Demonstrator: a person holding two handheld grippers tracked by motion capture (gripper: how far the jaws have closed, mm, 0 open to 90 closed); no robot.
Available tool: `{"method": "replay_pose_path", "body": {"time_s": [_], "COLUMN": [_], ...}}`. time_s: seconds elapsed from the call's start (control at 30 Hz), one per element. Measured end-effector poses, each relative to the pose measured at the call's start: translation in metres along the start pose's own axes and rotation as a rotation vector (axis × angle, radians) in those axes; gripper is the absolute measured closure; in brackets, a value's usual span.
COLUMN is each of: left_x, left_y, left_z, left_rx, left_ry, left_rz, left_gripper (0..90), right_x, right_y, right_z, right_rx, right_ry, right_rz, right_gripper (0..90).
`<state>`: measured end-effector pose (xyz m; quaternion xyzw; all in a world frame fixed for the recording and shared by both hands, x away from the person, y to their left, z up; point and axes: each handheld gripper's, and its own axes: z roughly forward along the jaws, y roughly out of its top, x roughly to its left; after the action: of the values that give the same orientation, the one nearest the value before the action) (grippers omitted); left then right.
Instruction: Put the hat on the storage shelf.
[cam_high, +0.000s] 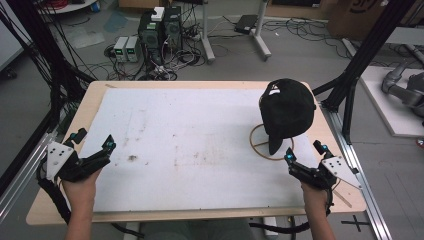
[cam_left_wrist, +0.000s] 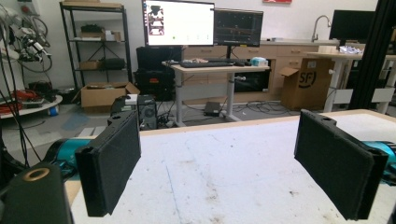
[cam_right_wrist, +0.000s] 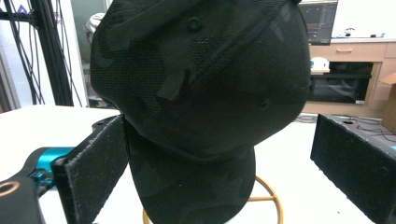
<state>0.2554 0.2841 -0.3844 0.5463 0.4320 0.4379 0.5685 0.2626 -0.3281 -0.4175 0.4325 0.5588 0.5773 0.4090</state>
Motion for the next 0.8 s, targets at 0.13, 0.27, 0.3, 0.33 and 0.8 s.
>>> {"method": "replay_pose_path", "body": {"time_s": [0.13,0.27,0.3,0.33,0.8], "left_x": [-0.0006,-0.0008,-0.0008,-0.0008,-0.001], "left_y": [-0.0002,0.0002,0.0,-0.0001,-0.0001], "left_z": [0.0003,0.0001,0.0003,0.0004,0.0007], "left_rx": [0.002,0.004,0.004,0.005,0.01], "left_ry": [-0.002,-0.006,-0.007,-0.007,-0.007], "left_rz": [0.0,0.001,-0.001,-0.001,0.0], "left_gripper": [15.0,14.9,15.0,15.0,14.9], "right_x": [-0.0001,-0.0004,-0.0003,-0.0001,-0.0002], "right_y": [-0.0005,-0.0002,-0.0002,-0.0003,0.0], "right_z": [0.0001,-0.0004,-0.0004,-0.0004,-0.0008], "right_rx": [0.0,-0.002,0.0,-0.001,-0.003], "right_ry": [0.0,0.001,0.002,0.002,0.001], "right_rz": [0.002,0.003,0.0,0.001,0.0], "right_gripper": [4.1,4.2,4.1,4.1,4.1]}}
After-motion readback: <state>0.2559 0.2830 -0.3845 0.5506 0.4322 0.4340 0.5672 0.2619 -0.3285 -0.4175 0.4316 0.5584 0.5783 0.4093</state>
